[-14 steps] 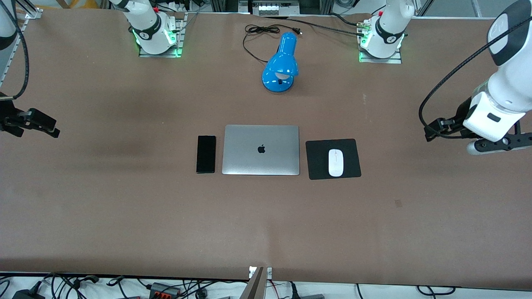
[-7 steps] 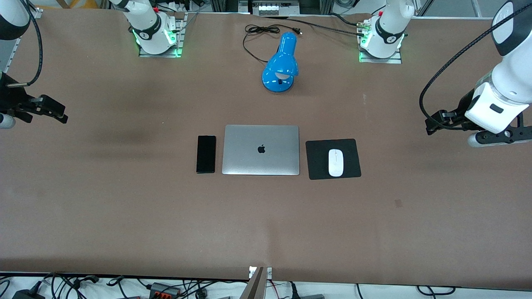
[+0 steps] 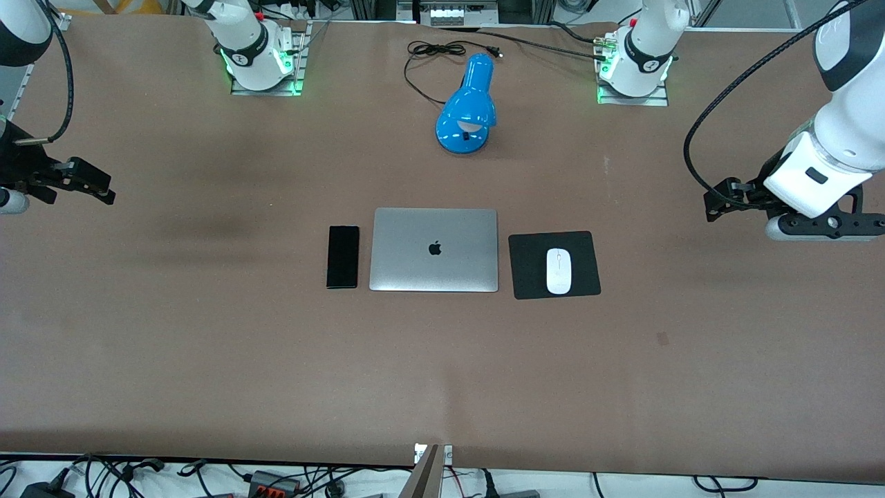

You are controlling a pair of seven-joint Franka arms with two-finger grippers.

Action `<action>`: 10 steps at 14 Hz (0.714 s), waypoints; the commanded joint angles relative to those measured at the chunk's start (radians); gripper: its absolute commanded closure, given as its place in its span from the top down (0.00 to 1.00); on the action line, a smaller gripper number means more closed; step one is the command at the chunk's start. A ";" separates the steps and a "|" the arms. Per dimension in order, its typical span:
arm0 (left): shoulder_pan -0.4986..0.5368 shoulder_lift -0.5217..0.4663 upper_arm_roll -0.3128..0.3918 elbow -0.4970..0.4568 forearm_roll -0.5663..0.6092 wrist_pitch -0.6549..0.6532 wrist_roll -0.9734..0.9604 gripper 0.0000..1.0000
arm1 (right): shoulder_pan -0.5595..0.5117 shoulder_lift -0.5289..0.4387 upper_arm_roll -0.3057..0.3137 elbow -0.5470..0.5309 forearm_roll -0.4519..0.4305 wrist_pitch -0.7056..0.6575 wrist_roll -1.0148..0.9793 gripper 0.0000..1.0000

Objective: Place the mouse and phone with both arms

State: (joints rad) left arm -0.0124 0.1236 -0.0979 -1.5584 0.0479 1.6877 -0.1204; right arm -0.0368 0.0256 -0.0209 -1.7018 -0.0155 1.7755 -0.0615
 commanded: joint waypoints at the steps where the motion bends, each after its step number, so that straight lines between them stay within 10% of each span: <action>1: -0.003 -0.016 0.012 -0.003 -0.005 -0.005 0.030 1.00 | -0.018 -0.019 0.018 -0.009 0.002 -0.008 -0.018 1.00; 10: 0.000 -0.016 0.013 -0.002 -0.008 -0.003 0.042 1.00 | -0.031 -0.029 0.027 -0.009 0.006 -0.022 -0.015 1.00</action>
State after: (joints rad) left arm -0.0113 0.1236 -0.0923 -1.5584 0.0479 1.6877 -0.1075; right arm -0.0479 0.0161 -0.0085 -1.7017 -0.0154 1.7654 -0.0615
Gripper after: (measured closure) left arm 0.000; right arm 0.000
